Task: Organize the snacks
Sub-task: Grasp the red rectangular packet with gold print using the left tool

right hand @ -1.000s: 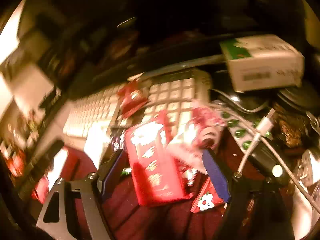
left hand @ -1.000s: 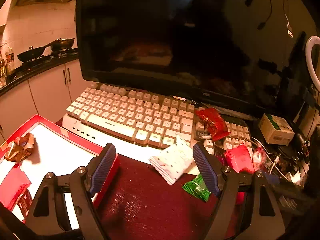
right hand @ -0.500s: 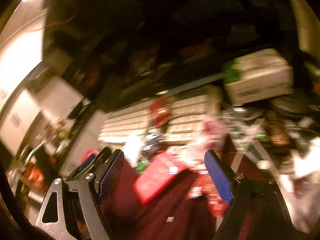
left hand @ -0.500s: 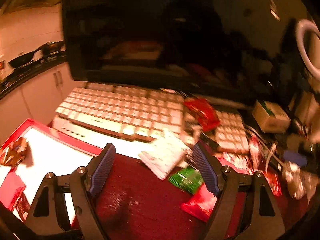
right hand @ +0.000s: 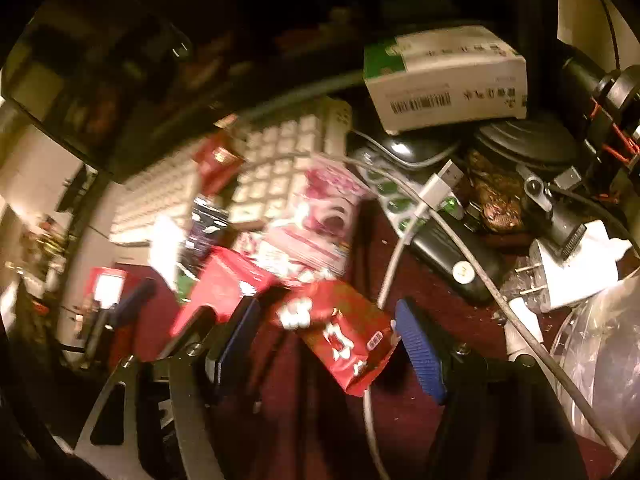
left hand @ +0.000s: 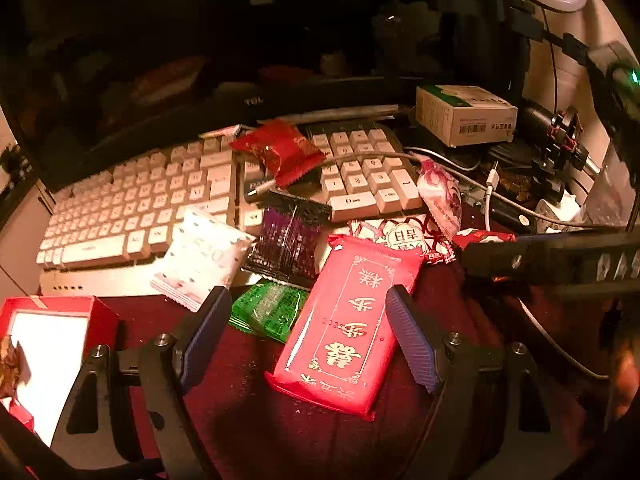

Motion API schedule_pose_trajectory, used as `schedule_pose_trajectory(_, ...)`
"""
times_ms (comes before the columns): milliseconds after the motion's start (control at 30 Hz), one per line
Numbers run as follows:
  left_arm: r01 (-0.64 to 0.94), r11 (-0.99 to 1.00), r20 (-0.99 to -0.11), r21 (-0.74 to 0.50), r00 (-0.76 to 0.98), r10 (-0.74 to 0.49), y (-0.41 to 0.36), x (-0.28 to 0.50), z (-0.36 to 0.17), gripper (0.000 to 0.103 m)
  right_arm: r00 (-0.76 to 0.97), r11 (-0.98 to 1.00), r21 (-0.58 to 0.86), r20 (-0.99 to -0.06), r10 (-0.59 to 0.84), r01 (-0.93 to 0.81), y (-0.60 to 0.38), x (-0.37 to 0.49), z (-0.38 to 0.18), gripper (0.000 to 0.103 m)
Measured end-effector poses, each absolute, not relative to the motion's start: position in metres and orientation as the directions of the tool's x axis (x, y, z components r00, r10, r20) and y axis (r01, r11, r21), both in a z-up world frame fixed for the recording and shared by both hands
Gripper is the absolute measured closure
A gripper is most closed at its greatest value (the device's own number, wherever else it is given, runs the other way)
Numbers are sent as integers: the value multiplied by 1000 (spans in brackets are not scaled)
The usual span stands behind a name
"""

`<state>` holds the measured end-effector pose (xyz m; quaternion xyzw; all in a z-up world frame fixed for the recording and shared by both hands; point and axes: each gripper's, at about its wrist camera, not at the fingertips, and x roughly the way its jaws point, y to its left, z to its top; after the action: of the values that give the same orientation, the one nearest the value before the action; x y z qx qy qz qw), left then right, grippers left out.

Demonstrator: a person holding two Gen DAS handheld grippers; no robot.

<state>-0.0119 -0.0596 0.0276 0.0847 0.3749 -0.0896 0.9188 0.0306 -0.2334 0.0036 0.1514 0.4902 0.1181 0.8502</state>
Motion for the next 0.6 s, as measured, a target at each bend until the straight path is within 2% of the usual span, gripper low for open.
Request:
schedule_pose_trajectory(233, 261, 965, -745, -41, 635, -203, -48, -1, 22, 25, 516, 977, 197, -830, 211, -82, -213, 25, 1, 37)
schedule_pose_trajectory(300, 264, 963, -736, -54, 642, -217, -47, -4, 23, 37, 517, 977, 197, -830, 211, -83, -215, 24, 1, 41)
schedule_pose_trajectory(367, 285, 956, -727, -67, 642, -242, -48, -6, 24, 56, 521, 982, 163, -832, 189, -97, -212, 23, 0, 46)
schedule_pose_trajectory(433, 329, 942, -724, -65, 634, -271, -53, -10, 24, 70, 527, 986, 125, -833, 165, -111, -206, 21, 0, 49)
schedule_pose_trajectory(533, 359, 932, -721, -44, 634, -278, -59, -14, 25, 70, 537, 984, 142, -825, 177, -106, -209, 22, 4, 55)
schedule_pose_trajectory(600, 366, 929, -723, -49, 629, -286, -59, -14, 25, 70, 534, 981, 165, -823, 194, -102, -214, 22, 6, 68)
